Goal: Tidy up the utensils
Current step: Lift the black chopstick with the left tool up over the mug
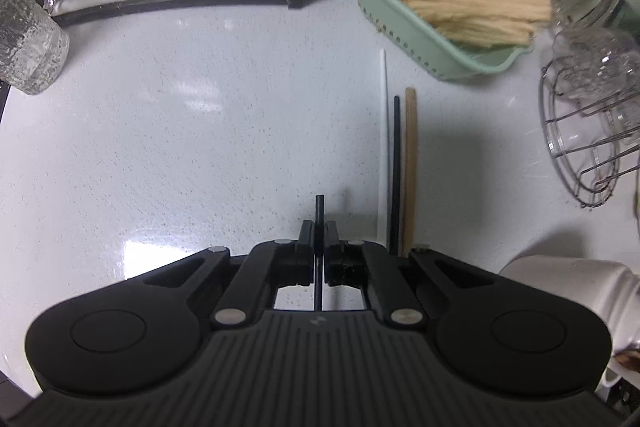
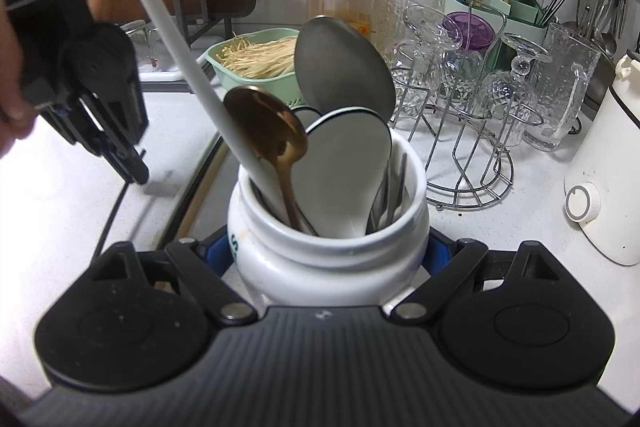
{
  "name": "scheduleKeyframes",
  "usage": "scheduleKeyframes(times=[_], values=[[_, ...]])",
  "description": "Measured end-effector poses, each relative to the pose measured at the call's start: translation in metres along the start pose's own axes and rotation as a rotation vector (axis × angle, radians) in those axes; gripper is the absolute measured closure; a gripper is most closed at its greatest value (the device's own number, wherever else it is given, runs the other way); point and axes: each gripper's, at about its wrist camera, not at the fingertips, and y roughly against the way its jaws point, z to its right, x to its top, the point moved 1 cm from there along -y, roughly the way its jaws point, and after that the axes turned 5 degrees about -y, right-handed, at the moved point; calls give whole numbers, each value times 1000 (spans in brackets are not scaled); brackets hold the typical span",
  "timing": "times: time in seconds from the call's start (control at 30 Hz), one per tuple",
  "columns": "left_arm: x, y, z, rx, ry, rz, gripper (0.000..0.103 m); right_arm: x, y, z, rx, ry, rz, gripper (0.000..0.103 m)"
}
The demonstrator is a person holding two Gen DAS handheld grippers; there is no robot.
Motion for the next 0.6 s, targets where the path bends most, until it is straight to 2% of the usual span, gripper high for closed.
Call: scheduleKeyframes(times=[0.23,0.6], values=[[-3,43,-5,-86,-13,138,98,0,0,0,-4,-3,0,11],[-12,117,10,-196,-127,364,98,1,0,0,-7,-5,-4,11]])
